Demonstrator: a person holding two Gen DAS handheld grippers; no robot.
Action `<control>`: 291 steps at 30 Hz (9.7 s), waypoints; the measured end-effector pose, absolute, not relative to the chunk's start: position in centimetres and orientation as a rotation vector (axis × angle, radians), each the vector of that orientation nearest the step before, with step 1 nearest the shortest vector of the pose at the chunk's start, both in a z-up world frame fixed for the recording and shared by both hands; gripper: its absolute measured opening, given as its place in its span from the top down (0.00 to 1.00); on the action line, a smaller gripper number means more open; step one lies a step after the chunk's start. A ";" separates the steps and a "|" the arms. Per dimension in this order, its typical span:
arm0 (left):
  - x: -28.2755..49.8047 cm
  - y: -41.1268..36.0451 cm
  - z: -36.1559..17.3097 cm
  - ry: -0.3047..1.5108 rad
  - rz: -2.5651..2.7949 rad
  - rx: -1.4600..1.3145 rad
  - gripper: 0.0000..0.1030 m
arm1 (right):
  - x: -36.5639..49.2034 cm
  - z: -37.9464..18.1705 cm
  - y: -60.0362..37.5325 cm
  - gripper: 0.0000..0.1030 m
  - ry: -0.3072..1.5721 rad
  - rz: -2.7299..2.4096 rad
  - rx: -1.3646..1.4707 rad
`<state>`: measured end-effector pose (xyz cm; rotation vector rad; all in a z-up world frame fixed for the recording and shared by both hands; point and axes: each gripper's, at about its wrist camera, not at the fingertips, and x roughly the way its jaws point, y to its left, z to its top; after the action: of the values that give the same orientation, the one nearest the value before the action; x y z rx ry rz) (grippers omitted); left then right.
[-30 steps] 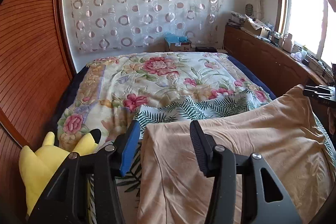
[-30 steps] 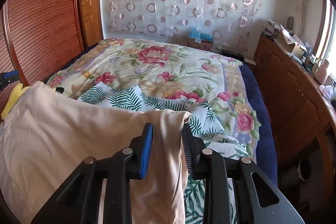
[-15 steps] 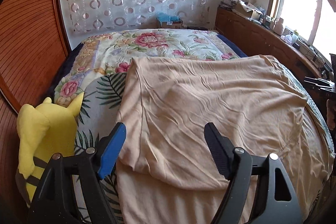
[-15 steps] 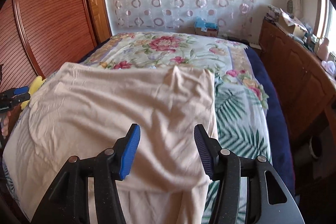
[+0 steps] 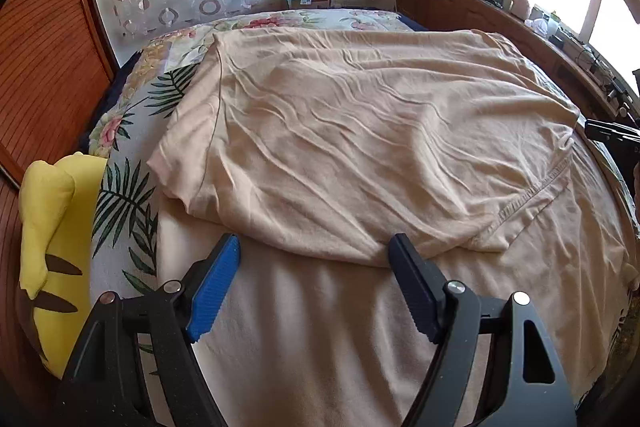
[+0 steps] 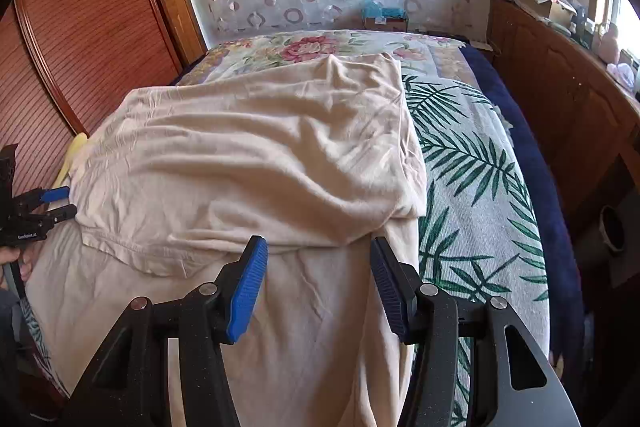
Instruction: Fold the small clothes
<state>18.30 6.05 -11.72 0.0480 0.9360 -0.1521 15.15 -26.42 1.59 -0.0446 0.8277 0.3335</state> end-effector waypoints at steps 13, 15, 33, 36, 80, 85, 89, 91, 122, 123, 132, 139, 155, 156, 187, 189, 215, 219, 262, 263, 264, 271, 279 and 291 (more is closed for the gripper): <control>18.0 6.0 -12.1 0.913 -0.166 0.062 0.16 | 17.7 0.5 -26.3 0.46 0.861 0.290 0.016; 18.1 6.0 -12.1 0.914 -0.172 0.059 0.16 | 18.4 0.4 -26.1 0.46 0.855 0.278 0.019; 18.9 10.6 -10.1 0.863 -0.087 -0.101 0.50 | 18.1 -0.9 -24.2 0.46 0.781 0.222 -0.079; 19.7 11.8 -10.1 0.880 -0.073 -0.149 0.62 | 18.1 -0.9 -24.1 0.46 0.781 0.222 -0.078; 18.0 10.2 -4.0 0.691 -0.102 -0.045 0.98 | 15.8 3.1 -25.5 0.97 0.620 0.287 -0.022; 14.3 10.5 -2.5 0.639 -0.121 -0.071 0.98 | 12.2 5.5 -26.3 0.98 0.543 0.338 -0.040; 11.3 11.3 -2.2 0.615 -0.125 -0.099 0.98 | 9.0 6.1 -27.4 0.98 0.511 0.372 -0.030; 9.7 11.5 -1.9 0.599 -0.129 -0.109 0.98 | 7.1 6.1 -28.6 0.98 0.503 0.390 -0.031; 0.0 12.4 -9.4 0.748 -0.054 -0.130 0.86 | 0.0 0.2 -33.4 0.93 0.705 0.345 -0.045; 0.0 12.4 -9.1 0.740 -0.047 -0.124 0.78 | 0.0 0.7 -33.3 0.93 0.694 0.344 -0.054; 0.6 12.0 -8.5 0.724 -0.005 -0.093 0.43 | -2.7 1.6 -33.0 0.72 0.613 0.325 -0.106; 0.9 11.2 -8.8 0.737 -0.004 -0.073 0.43 | -3.3 1.9 -33.3 0.55 0.587 0.295 -0.117; 1.5 11.0 -11.1 0.802 -0.013 -0.081 0.23 | -0.6 -3.1 -27.4 0.47 0.654 0.440 -0.173; 1.5 11.1 -11.3 0.806 -0.012 -0.087 0.23 | -0.4 -3.5 -27.0 0.47 0.662 0.448 -0.180; 1.7 10.7 -12.1 0.789 -0.072 -0.203 0.36 | 1.4 -7.6 -27.8 0.37 0.705 0.378 -0.144; 1.9 10.9 -12.3 0.796 -0.067 -0.208 0.43 | 1.2 -7.4 -27.8 0.36 0.697 0.360 -0.153; 6.7 -2.9 -2.9 0.611 -0.460 -0.114 0.90 | 0.4 -6.1 -32.1 0.37 0.679 0.284 -0.096; 7.7 -7.1 -1.4 0.594 -0.561 -0.066 0.90 | -0.1 -6.0 -33.0 0.37 0.674 0.274 -0.084; 8.0 1.9 -4.6 0.662 -0.207 -0.060 0.44 | 3.7 -0.6 -22.7 0.36 0.529 0.473 -0.182; 7.9 2.3 -4.5 0.657 -0.197 -0.064 0.44 | 4.1 -0.6 -21.7 0.36 0.531 0.497 -0.189; 7.8 2.7 -4.5 0.654 -0.189 -0.067 0.44 | 4.6 -0.6 -20.7 0.37 0.535 0.516 -0.196; 7.3 5.4 -4.4 0.641 -0.141 -0.091 0.44 | 7.9 -1.7 -15.3 0.37 0.575 0.620 -0.251; 7.2 6.6 -4.8 0.637 -0.120 -0.110 0.44 | 12.8 -4.2 -11.4 0.37 0.692 0.680 -0.301; 7.1 6.6 -5.5 0.653 -0.128 -0.118 0.44 | 13.9 -7.1 -6.6 0.37 0.778 0.747 -0.415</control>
<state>7.09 6.58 -5.48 -0.1178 0.6529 -0.1277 13.89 -6.63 -7.13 -0.4151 0.7783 0.7465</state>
